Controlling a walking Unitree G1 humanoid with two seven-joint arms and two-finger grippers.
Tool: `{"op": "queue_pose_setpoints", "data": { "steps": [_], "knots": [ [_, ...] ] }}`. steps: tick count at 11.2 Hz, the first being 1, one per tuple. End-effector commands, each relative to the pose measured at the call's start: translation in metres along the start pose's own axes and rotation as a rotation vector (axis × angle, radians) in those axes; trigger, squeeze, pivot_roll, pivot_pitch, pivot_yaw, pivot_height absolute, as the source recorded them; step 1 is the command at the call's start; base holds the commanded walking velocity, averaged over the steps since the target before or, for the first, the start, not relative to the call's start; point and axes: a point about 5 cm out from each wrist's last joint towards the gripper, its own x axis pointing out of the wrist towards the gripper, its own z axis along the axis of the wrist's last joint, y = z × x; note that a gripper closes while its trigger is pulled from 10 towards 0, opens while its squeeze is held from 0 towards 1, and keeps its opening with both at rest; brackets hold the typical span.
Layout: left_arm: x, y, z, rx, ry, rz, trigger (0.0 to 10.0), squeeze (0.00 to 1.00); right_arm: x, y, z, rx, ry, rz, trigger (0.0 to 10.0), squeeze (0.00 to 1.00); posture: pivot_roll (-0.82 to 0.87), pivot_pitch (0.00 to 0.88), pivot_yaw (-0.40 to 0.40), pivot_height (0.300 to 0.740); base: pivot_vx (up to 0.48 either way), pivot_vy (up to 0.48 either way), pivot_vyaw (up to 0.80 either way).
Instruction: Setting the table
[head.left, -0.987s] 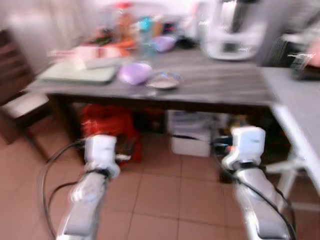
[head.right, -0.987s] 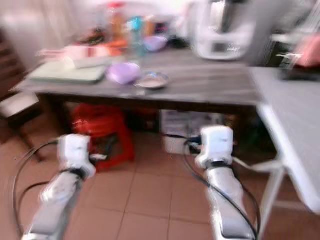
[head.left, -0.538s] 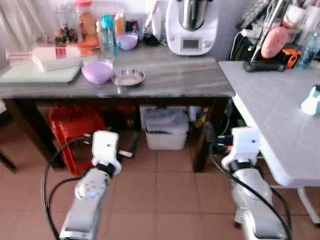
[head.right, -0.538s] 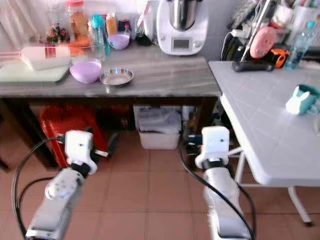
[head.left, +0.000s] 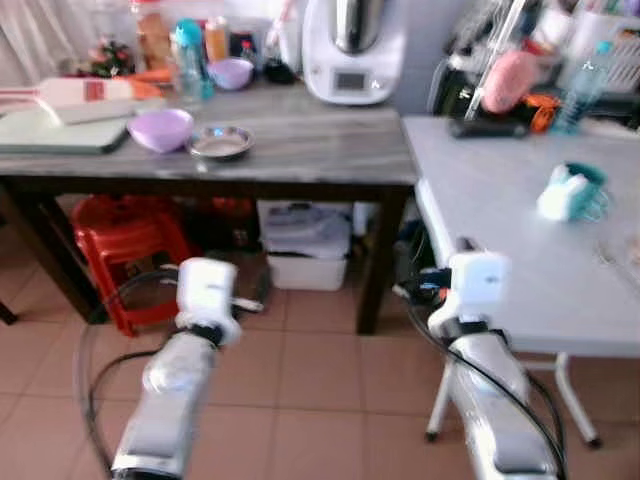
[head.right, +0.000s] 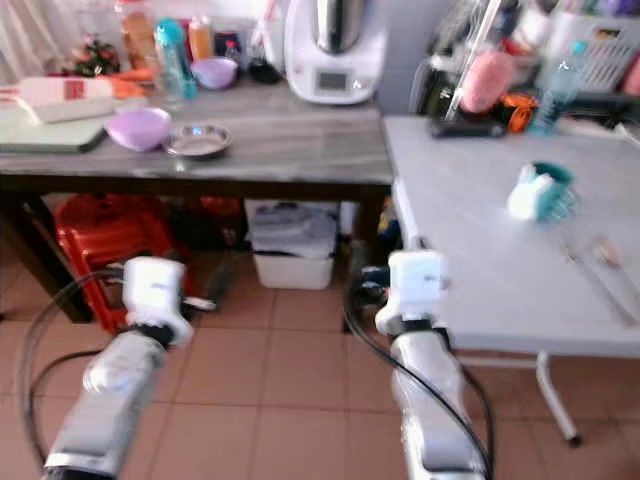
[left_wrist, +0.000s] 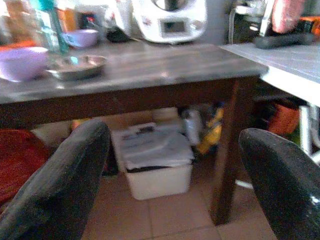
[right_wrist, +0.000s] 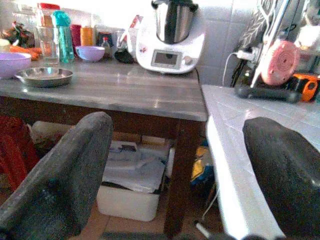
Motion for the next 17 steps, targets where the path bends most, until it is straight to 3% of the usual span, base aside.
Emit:
{"op": "queue_pose_setpoints", "data": {
  "steps": [1, 13, 17],
  "knots": [
    [0.0033, -0.0077, 0.0019, -0.007, -0.004, -0.032, 10.0, 0.0, 0.0021, -0.0063, 0.0013, -0.008, -0.008, -0.017, 10.0, 0.0, 0.05, 0.004, 0.022, 0.74, 0.0, -0.412, 0.0],
    [0.0038, -0.01, -0.0032, -0.006, 0.009, -0.042, 10.0, 0.0, 0.0, -0.0127, -0.0025, -0.005, 0.012, -0.031, 10.0, 0.0, 0.04, 0.008, 0.024, 0.74, 0.0, -0.457, 0.0],
    [0.0029, -0.0097, -0.0021, -0.064, -0.001, -0.089, 10.0, 0.0, -0.0007, -0.0115, -0.0025, -0.007, 0.015, -0.036, 10.0, 0.0, 0.04, 0.013, 0.03, 0.74, 0.0, 0.0, 0.0]
  ]
}}
